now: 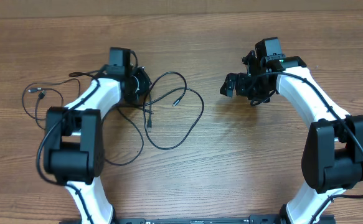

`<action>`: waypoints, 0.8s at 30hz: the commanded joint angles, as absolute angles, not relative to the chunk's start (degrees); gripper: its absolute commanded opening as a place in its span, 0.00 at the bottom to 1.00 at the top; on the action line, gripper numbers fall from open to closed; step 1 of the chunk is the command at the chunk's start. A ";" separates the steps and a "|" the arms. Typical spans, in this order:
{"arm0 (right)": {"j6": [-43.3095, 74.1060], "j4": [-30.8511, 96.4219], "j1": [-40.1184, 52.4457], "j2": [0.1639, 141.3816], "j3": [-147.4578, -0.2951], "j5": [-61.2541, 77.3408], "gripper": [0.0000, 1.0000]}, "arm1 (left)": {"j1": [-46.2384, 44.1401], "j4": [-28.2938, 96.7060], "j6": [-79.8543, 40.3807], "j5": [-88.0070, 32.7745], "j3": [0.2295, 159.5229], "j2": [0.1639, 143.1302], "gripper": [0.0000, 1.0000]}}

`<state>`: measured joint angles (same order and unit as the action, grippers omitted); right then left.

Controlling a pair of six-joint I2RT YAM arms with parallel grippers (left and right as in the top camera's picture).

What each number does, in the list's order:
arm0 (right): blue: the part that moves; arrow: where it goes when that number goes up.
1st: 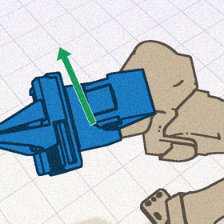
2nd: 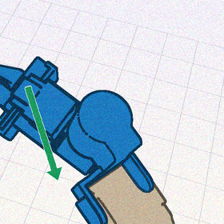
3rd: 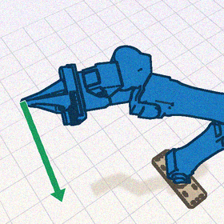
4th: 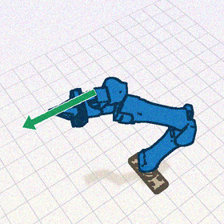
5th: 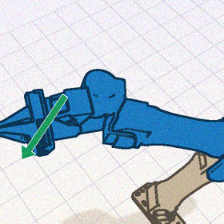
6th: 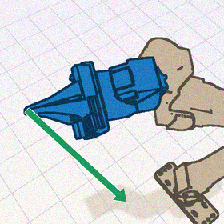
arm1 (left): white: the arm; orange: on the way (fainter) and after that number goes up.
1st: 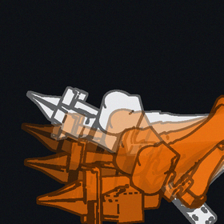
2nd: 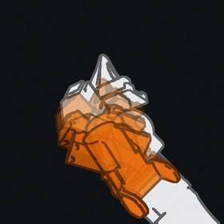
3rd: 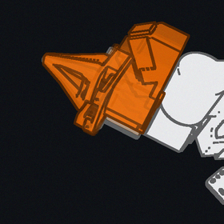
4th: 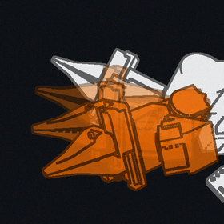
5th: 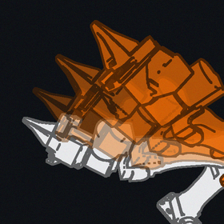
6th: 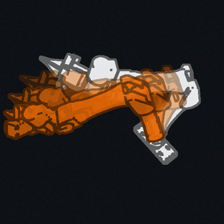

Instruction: Untangle cables

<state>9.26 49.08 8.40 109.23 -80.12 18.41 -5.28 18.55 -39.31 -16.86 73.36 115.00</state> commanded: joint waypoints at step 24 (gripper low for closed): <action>9.34 48.88 8.60 107.81 -79.88 18.02 1.00 | 22.13 15.92 -0.51 -1.02 73.43 78.00 0.04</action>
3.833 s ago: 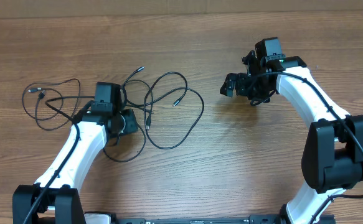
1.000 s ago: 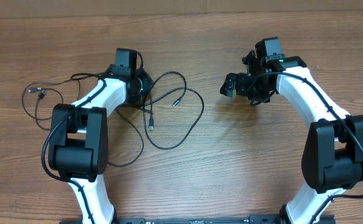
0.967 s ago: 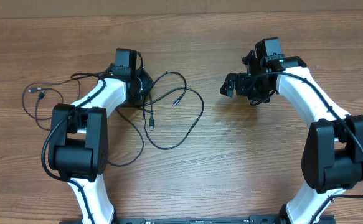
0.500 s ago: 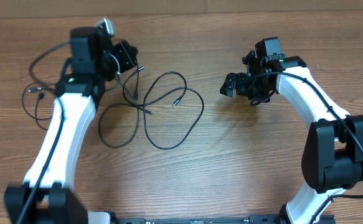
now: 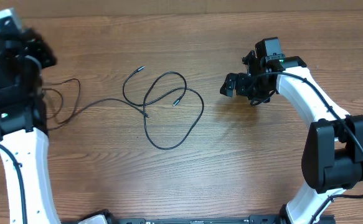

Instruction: Untangle cables

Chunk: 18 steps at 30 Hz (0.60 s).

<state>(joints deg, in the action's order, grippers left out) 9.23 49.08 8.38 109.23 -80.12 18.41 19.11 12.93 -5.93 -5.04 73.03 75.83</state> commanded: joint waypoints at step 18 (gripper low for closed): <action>9.34 48.88 8.60 107.81 -79.88 18.02 1.00 | 28.86 33.52 -4.64 -3.60 73.45 94.35 0.81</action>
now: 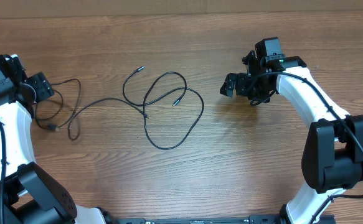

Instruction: Untangle cables

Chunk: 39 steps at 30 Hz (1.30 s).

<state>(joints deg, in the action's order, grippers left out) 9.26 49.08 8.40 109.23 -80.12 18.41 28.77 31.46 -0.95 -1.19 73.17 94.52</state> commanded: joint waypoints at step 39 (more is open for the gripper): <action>9.34 48.88 8.60 107.81 -79.88 18.02 1.00 | -10.68 38.81 -46.54 3.53 64.71 97.47 0.25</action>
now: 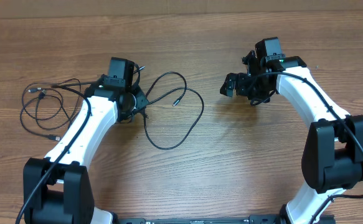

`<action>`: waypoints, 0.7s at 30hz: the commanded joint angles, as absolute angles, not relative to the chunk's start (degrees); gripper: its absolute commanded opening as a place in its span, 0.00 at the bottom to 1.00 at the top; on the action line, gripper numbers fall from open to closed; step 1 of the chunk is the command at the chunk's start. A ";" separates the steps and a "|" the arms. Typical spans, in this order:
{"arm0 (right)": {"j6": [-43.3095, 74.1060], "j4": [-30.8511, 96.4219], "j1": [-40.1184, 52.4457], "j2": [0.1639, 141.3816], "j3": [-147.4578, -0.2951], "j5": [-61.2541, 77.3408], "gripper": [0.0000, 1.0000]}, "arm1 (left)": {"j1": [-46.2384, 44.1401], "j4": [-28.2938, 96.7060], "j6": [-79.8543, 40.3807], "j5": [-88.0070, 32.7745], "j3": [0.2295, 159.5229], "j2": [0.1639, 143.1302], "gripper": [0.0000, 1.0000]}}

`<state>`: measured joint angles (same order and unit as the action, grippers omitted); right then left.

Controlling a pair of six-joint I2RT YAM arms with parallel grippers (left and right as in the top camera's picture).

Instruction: Untangle cables

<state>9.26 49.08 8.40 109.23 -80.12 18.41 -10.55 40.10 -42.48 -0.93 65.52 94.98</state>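
Two thin black cables lie on the wooden table. One is bunched in loose loops [44, 109] at the left, and a strand runs from it toward my left arm. The other forms a wide loop [187, 124] in the middle, with a plug end [175, 103] inside it. My left gripper [136, 101] is down at the left side of the middle loop, where the strands meet. Its wrist hides the fingers, so whether they grip a cable cannot be told. My right gripper [228, 86] hovers right of the loop, apart from it.
The brown wooden table [243, 162] stretches across the whole view, with its far edge along the top. My left arm's white links [81, 130] reach diagonally over the table's left part, next to the bunched cable.
My left arm has moved from the far left to the middle, its gripper now at the left side of the wide loop. The left cable lies in a fuller bunch. The right arm has not moved.
My left gripper first sat at the tangle in the middle. Then it was at the far left with one cable stretched out leftward from the loop. It then stood by that cable's left end. Now it is back at the middle loop.
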 commanded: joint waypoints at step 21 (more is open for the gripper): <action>9.37 48.88 8.60 107.81 -79.88 18.00 1.00 | -10.48 39.92 -45.93 0.95 64.69 108.42 0.27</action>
<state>9.26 49.08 8.40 109.23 -80.12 18.41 -10.41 37.52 -46.41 1.13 65.34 107.28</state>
